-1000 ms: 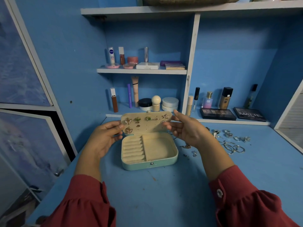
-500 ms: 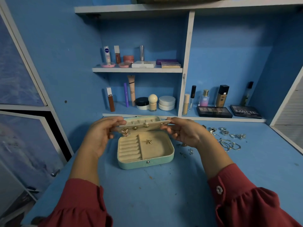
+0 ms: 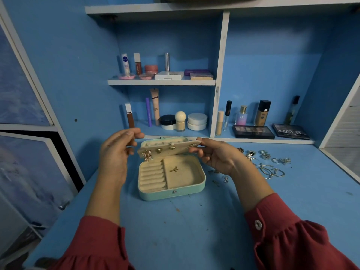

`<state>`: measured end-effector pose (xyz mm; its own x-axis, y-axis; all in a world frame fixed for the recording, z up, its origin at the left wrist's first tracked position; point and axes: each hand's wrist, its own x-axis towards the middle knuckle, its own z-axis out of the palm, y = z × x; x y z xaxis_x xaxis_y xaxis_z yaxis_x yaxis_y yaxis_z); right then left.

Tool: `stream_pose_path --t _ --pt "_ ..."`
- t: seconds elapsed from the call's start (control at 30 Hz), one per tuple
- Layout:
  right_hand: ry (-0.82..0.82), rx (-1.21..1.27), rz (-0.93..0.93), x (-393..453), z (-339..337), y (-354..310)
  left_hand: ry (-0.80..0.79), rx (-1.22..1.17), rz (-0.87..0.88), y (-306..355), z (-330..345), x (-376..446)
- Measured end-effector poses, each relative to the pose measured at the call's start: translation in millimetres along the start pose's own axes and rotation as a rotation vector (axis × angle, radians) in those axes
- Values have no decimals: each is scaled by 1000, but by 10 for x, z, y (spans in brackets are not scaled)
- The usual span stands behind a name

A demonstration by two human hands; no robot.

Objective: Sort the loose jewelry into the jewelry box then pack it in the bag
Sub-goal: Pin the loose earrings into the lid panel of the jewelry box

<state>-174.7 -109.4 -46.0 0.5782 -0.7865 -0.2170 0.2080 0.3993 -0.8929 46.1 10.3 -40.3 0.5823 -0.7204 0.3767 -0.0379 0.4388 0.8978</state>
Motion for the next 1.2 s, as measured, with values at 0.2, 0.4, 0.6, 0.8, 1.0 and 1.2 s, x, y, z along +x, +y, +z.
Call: stream_pose_path --t 0.2,0.4,0.6,0.8,1.0,1.2 --pt "26 40 1 37 14 10 222 375 738 21 248 -256" --pt "-12 -1 -10 -1 20 10 -354 686 947 -60 744 -617" --pt "-49 -60 13 -27 -54 18 -631 1082 834 -347 937 -716" --pt "-68 -110 37 -31 -77 19 -648 1280 828 -468 1074 -790" --pt "-90 -84 35 -34 -100 27 -681 1362 815 -398 1167 -893" --pt "-117 -102 41 -32 -118 31 -682 1386 840 -427 1197 -906"
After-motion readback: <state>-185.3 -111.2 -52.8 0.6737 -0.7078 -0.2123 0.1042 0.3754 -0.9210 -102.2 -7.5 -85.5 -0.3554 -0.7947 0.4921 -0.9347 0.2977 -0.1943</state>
